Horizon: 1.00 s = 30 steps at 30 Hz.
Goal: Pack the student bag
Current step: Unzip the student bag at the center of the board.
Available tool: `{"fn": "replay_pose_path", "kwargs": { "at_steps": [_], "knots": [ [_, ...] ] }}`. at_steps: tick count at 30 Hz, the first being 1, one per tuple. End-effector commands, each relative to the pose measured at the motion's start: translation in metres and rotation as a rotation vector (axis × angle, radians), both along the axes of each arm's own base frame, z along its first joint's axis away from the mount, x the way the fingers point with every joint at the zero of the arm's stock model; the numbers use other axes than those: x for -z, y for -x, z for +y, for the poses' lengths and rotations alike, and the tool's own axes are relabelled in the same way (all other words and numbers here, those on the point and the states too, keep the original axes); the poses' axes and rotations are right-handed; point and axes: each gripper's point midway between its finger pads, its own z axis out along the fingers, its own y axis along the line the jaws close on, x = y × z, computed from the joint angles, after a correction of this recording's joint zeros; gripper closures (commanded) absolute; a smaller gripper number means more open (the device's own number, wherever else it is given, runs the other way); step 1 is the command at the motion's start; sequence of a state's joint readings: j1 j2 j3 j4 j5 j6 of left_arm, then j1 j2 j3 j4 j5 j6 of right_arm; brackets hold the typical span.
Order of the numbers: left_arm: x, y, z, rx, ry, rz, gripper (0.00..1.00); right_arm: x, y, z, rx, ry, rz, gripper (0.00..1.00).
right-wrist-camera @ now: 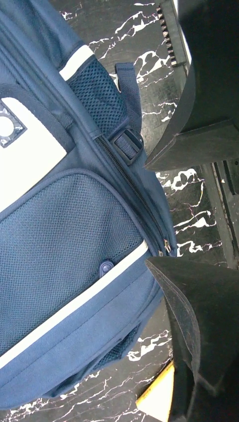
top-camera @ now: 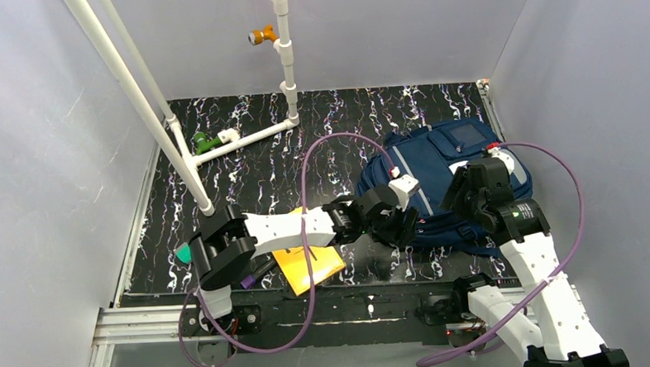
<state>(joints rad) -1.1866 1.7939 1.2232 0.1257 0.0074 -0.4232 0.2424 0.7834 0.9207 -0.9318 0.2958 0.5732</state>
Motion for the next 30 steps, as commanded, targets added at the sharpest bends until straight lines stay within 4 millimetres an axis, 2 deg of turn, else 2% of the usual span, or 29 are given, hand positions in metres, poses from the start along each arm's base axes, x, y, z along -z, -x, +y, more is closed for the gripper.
{"fn": "replay_pose_path", "kwargs": {
  "at_steps": [1,5,8,11,13,17,19,20,23,30],
  "knots": [
    [0.0,-0.011,-0.005,-0.029,-0.04,0.0,0.44,-0.014,-0.001,-0.007,0.042,0.01,-0.044,0.29],
    [0.006,-0.017,-0.008,-0.05,-0.033,0.041,0.49,-0.011,0.0,-0.004,0.033,-0.002,-0.036,0.29],
    [0.01,-0.012,-0.013,-0.027,-0.024,0.081,0.54,-0.011,0.0,-0.004,0.032,-0.006,-0.042,0.29],
    [0.008,-0.008,-0.022,0.002,-0.005,0.108,0.66,-0.009,-0.001,-0.001,0.022,-0.02,-0.045,0.29],
    [0.004,-0.002,-0.03,0.023,0.018,0.148,0.75,-0.001,-0.002,0.006,0.002,-0.046,-0.024,0.29],
    [0.003,0.007,-0.039,0.043,0.046,0.221,0.77,0.005,-0.003,0.013,-0.016,-0.076,-0.019,0.29],
    [-0.005,0.012,-0.04,0.056,0.067,0.238,0.69,0.006,-0.004,0.015,-0.02,-0.082,-0.017,0.28],
    [-0.007,0.012,-0.04,0.054,0.072,0.237,0.69,0.006,-0.004,0.015,-0.023,-0.085,-0.018,0.28],
    [-0.004,0.01,-0.042,0.046,0.07,0.236,0.77,0.008,-0.005,0.02,-0.034,-0.106,-0.015,0.28],
    [-0.009,0.007,-0.047,0.048,0.081,0.229,0.78,0.008,-0.006,0.021,-0.036,-0.114,-0.019,0.28]
  ]
}}
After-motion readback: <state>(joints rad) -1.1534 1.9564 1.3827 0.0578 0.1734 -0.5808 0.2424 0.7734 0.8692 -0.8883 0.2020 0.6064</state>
